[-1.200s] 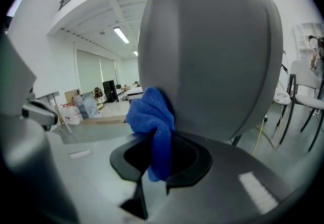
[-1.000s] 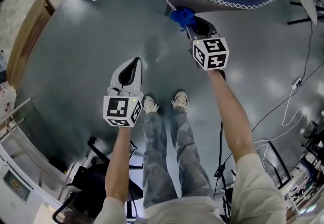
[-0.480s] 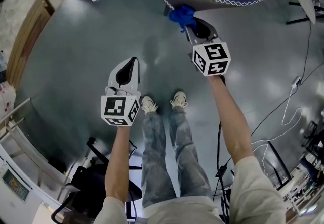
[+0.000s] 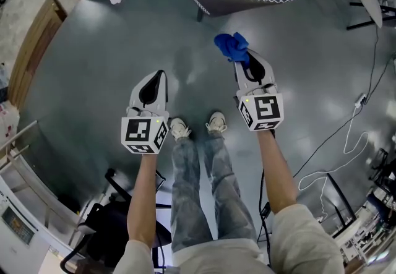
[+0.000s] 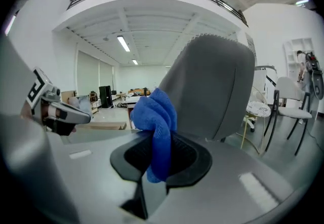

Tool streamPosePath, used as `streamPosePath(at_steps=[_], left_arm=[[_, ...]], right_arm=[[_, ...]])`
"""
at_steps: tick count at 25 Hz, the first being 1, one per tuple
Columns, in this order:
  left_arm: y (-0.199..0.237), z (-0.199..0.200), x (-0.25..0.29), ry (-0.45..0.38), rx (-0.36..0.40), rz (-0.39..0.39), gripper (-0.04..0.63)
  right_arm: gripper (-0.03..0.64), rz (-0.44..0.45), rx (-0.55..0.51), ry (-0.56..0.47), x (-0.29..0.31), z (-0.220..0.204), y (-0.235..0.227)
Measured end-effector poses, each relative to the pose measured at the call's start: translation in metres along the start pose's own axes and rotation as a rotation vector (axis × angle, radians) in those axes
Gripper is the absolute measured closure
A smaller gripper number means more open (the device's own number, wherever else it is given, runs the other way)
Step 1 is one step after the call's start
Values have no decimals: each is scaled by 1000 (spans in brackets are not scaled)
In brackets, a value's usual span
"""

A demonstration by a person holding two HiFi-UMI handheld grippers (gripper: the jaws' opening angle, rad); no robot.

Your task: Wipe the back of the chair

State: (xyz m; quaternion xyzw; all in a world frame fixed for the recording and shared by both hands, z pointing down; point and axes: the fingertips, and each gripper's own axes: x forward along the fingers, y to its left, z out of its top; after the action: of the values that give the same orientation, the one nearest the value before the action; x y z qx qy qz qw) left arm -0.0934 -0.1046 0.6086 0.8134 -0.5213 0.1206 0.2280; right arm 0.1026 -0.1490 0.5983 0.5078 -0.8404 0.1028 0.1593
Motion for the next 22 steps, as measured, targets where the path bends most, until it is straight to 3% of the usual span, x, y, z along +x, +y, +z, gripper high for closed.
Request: streamPosePath(at_steps=[12,22], left_arm=[[-2,-2,-24,15,8,28,594],[-12,46,-50,-28,14,47,594]], right_arm=[[554,-70,45,87,-73,-40,-3],[554,-56,37,22,-86,23,-2]])
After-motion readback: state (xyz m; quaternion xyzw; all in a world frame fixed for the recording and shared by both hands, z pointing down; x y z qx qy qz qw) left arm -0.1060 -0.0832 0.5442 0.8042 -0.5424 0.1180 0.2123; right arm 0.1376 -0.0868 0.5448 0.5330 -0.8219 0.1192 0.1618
